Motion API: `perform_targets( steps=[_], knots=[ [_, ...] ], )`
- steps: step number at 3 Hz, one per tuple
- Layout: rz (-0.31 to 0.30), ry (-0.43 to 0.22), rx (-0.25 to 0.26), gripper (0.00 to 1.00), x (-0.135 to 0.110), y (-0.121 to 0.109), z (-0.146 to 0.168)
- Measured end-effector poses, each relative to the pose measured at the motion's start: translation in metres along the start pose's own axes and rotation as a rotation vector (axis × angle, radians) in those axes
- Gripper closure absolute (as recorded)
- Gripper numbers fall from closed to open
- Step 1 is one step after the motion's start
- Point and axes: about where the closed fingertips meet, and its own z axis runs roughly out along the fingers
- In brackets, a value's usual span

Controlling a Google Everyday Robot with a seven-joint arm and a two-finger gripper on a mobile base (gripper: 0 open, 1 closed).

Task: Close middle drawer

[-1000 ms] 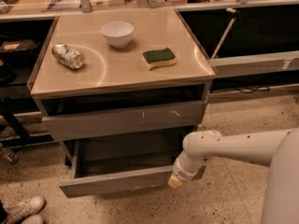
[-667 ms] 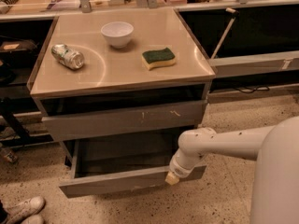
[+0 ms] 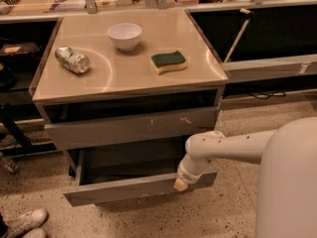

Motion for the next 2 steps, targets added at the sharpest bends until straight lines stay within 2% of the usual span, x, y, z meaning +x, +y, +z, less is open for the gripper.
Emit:
perform_targets(
  steps=[1, 2],
  knots=[
    [-0.002, 0.001, 0.002, 0.86, -0.0010, -0.0010, -0.0002],
    [-0.002, 0.001, 0.002, 0.63, -0.0010, -0.0010, -0.0002]
  ],
)
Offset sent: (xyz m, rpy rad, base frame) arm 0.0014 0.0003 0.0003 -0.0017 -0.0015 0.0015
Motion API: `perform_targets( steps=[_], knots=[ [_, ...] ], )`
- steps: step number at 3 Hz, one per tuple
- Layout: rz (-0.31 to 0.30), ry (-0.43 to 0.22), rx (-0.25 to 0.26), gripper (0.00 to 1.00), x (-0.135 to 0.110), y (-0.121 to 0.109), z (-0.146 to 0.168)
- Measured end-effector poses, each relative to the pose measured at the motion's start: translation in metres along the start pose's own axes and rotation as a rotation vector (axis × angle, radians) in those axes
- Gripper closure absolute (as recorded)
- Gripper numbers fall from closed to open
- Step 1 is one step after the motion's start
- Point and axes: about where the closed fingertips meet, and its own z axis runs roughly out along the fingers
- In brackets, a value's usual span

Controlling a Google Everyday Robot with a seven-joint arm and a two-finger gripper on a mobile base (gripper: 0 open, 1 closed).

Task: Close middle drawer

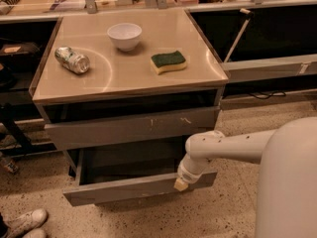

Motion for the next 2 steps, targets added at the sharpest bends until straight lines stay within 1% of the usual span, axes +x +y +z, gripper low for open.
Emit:
perform_targets(
  steps=[2],
  knots=[
    [0.000, 0.000, 0.000, 0.17, 0.0000, 0.0000, 0.0000]
  ],
)
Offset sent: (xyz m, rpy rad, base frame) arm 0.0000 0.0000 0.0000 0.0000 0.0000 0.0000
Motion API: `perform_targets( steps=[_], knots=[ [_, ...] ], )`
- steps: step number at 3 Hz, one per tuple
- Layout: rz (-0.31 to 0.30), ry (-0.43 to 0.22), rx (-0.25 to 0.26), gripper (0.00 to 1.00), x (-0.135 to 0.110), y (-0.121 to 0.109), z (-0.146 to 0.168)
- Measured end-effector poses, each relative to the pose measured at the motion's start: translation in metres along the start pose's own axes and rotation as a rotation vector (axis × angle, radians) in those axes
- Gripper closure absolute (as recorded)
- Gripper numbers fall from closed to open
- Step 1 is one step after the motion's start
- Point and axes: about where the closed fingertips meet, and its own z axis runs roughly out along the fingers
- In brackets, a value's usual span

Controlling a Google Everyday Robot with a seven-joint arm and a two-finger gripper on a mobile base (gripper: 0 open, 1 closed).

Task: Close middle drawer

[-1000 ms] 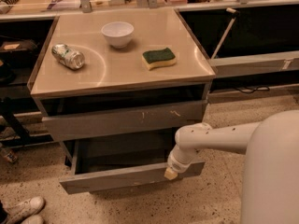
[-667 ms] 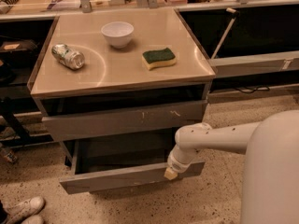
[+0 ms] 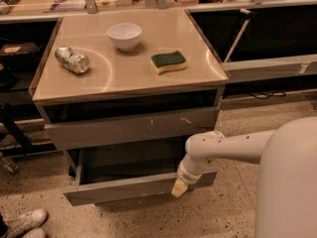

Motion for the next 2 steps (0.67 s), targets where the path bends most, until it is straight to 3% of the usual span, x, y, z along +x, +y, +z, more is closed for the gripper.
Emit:
perform_targets(
  steps=[1, 2],
  knots=[
    [0.000, 0.000, 0.000, 0.00, 0.0000, 0.0001, 0.0001],
    [0.000, 0.000, 0.000, 0.00, 0.0000, 0.0001, 0.0001]
  ],
)
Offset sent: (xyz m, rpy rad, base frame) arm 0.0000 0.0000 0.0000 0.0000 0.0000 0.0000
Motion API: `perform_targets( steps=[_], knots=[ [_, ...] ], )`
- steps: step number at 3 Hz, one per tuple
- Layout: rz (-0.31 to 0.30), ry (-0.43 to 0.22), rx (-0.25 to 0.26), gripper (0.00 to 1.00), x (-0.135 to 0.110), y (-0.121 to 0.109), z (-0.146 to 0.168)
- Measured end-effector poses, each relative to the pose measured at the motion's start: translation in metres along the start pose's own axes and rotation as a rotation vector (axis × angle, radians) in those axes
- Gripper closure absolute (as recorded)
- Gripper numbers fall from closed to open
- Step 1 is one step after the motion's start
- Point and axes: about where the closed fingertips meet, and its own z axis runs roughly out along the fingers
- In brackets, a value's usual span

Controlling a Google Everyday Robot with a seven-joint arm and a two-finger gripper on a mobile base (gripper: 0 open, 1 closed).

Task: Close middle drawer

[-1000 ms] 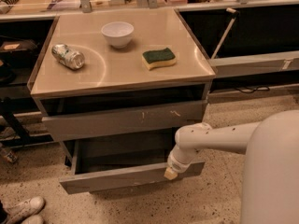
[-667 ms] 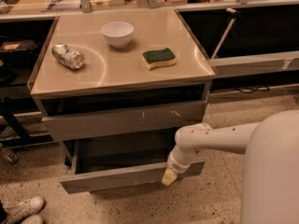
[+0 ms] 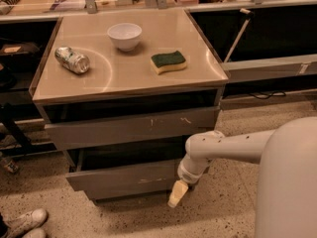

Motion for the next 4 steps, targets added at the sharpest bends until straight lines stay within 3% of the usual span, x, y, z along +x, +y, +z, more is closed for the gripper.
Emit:
perform_targets(
  steps=[1, 4],
  knots=[
    [0.000, 0.000, 0.000, 0.17, 0.0000, 0.0000, 0.0000],
    [-0.008, -0.004, 0.000, 0.87, -0.0025, -0.0043, 0.0034]
  ],
)
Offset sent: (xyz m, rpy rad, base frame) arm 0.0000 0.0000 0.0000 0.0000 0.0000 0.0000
